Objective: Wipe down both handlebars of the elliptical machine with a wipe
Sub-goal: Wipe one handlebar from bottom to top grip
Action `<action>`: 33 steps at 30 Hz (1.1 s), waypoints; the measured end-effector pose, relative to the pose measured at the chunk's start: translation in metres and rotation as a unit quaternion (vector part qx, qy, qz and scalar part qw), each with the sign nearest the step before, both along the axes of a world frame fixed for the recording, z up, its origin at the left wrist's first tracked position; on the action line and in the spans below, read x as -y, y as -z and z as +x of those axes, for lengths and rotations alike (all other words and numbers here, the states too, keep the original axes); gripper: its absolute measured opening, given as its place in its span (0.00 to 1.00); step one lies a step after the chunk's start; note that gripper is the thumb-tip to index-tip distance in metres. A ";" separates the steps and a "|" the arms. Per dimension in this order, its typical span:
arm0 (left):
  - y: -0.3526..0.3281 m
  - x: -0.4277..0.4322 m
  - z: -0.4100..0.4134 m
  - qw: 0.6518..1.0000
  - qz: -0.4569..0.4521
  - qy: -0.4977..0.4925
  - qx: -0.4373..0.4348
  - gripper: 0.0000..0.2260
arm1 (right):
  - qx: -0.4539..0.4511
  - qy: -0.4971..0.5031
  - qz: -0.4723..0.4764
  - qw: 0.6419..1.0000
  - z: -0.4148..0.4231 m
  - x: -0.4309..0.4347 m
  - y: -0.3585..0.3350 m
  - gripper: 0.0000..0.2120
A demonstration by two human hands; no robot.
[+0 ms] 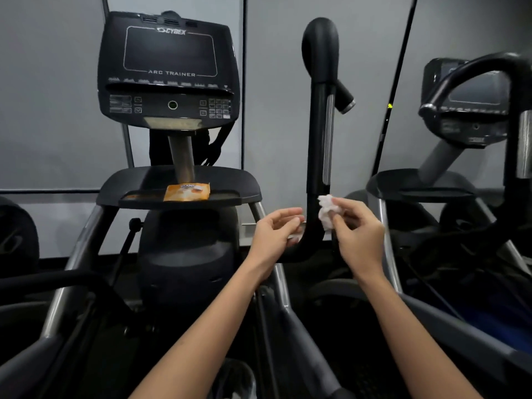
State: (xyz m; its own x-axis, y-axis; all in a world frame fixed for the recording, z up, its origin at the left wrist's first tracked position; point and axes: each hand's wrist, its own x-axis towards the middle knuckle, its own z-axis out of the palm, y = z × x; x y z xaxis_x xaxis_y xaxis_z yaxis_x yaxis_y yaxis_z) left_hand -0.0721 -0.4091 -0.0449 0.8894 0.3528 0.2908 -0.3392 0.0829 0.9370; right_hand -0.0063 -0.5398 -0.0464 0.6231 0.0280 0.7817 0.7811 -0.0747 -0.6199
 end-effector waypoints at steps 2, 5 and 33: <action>-0.005 0.004 0.010 0.999 0.033 -0.037 -0.009 0.08 | 0.010 0.033 0.011 0.999 0.016 -0.001 -0.003 0.12; -0.002 0.006 0.027 0.993 0.087 -0.076 -0.016 0.11 | 0.036 0.057 0.008 0.998 0.027 -0.014 0.005 0.11; 0.020 0.010 0.060 0.996 -0.001 -0.043 0.081 0.11 | -0.024 0.030 0.061 0.997 0.018 -0.022 0.024 0.10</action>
